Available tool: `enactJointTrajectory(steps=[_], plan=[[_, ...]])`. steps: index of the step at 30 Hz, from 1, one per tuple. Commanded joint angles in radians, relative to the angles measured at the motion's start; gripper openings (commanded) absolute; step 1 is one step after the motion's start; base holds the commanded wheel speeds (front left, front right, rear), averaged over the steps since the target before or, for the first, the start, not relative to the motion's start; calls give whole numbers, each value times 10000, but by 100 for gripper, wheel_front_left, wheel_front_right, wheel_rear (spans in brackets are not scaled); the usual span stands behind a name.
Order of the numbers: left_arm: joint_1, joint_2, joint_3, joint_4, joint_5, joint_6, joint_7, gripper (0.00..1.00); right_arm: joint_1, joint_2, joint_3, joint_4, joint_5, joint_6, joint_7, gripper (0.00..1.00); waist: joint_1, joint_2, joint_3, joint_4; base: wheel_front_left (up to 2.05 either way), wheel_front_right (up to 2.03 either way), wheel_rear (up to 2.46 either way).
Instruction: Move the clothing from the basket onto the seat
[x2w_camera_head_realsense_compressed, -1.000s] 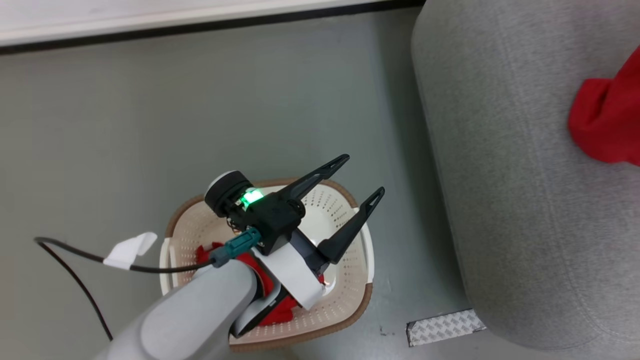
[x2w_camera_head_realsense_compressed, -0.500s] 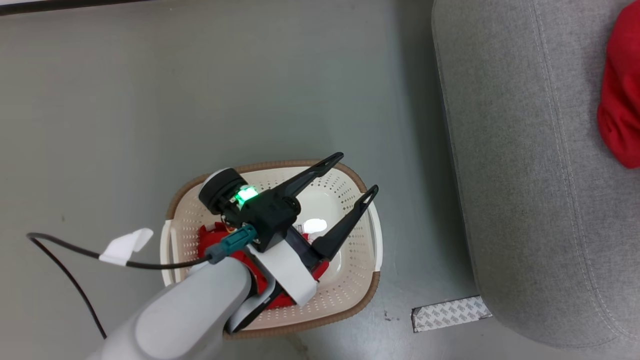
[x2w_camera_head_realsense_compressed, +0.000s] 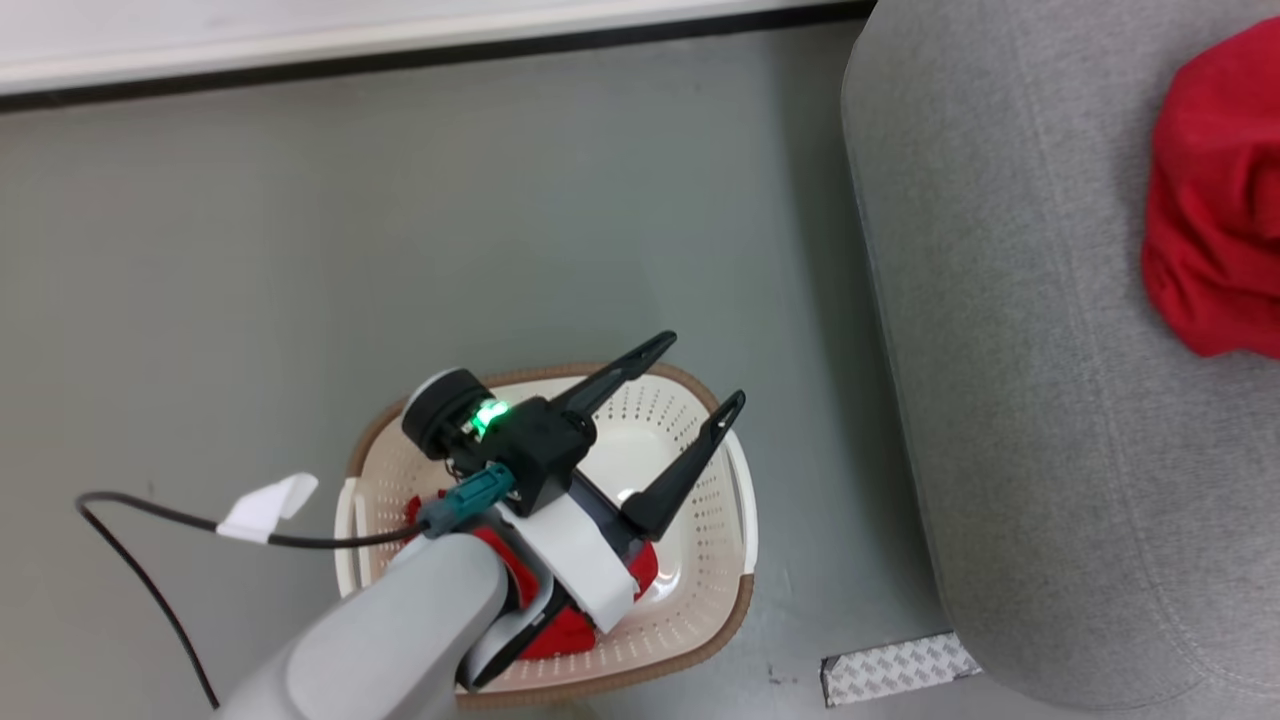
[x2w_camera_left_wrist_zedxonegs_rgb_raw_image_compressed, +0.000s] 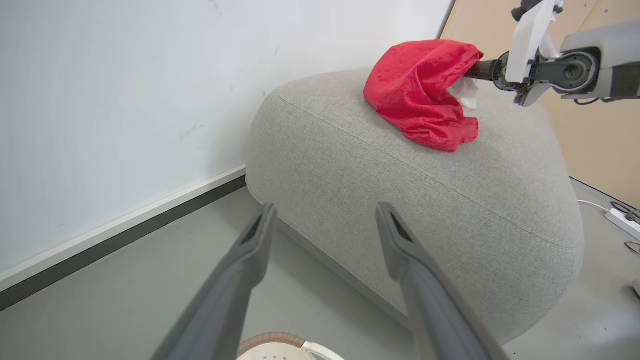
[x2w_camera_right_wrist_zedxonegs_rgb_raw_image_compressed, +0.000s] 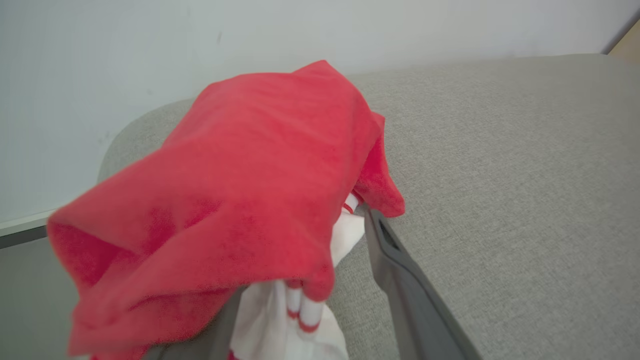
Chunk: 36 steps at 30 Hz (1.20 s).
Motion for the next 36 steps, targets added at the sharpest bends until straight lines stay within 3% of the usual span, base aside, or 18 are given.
enactJointTrajectory(steps=[1, 11, 20, 27, 36], plan=[[222, -73, 6, 98, -96, 18, -71, 100, 36, -112, 211, 32, 123, -22, 100, 100, 0, 0, -365, -94, 0, 0, 0], [1012, -307, 336, 396, -407, 162, -182, 100, 765, -606, 1203, -156, 397, -22, 726, 100, 0, 0, -2177, -271, 0, 0, 0], [1985, -375, 1046, 167, -597, 467, -164, 100, 1737, -972, 1987, -1760, 760, -22, 461, 100, 0, 0, -3781, -227, 0, 0, 0], [2893, -363, 1980, 46, -654, 761, -167, 100, 2931, -690, 2426, -3419, 839, -22, -355, 100, 0, 0, -4996, 260, 0, 0, 0], [3718, 74, 3439, -86, -445, 1345, -167, 100, 4243, 174, 2217, -5174, 646, -22, -1217, 100, 0, 0, -5456, 1051, 0, 0, 0]])
